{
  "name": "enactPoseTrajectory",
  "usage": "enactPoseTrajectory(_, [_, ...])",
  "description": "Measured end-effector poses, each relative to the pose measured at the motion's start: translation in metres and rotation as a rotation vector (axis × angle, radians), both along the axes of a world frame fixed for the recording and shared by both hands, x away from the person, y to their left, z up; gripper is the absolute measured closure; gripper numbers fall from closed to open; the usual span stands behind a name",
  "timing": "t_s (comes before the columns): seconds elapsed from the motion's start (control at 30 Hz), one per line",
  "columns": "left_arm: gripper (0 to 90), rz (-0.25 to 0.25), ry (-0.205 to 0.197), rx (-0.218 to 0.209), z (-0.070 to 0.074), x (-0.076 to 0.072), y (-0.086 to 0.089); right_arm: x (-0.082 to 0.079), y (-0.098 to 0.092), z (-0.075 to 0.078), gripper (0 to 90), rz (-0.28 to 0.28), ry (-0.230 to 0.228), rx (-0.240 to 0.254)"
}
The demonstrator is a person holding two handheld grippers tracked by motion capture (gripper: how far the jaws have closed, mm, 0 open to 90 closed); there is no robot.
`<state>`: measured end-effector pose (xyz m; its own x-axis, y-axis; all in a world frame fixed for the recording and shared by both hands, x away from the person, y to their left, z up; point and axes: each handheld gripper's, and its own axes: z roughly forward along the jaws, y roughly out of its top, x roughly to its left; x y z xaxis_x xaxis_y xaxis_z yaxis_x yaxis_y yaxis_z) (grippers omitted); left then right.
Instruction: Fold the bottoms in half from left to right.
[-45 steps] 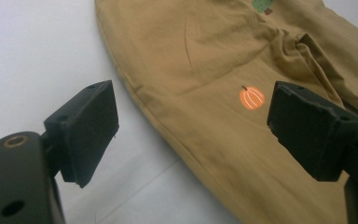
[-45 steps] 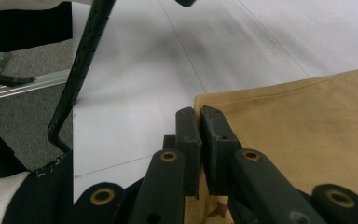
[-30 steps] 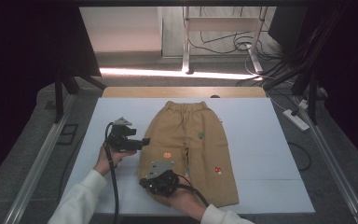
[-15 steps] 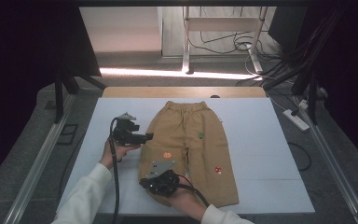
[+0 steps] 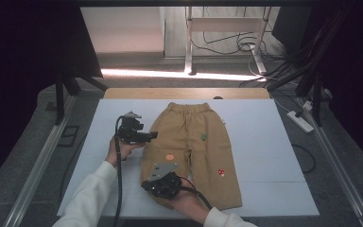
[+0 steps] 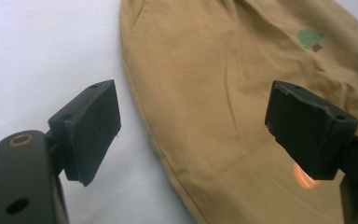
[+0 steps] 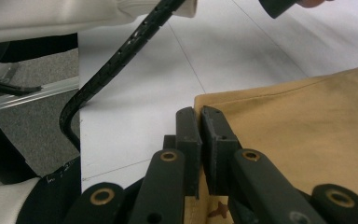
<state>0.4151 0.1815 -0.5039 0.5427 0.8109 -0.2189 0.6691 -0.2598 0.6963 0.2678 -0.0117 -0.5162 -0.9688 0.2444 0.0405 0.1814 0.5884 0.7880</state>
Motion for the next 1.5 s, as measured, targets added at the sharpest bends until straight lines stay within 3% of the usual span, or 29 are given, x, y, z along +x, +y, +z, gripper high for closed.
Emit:
enactPoseTrajectory(0.53, [19.6, 0.022, 0.049, 0.03, -0.018, 0.021, -0.006, -0.001, 0.0, 0.0, 86.1, -0.001, 0.001, 0.003])
enactPoseTrajectory(1.23, [28.2, 0.01, 0.09, 0.03, -0.028, 0.026, -0.006, -0.002, 0.0, -0.001, 87.1, 0.008, 0.007, -0.002])
enactPoseTrajectory(1.37, [33.0, 0.0, 0.105, 0.028, -0.029, 0.026, -0.007, -0.003, 0.0, -0.001, 87.9, 0.008, 0.007, -0.003])
enactPoseTrajectory(1.5, [43.4, -0.003, 0.113, 0.02, -0.031, 0.026, -0.007, -0.003, 0.0, -0.001, 88.5, 0.007, 0.004, -0.004])
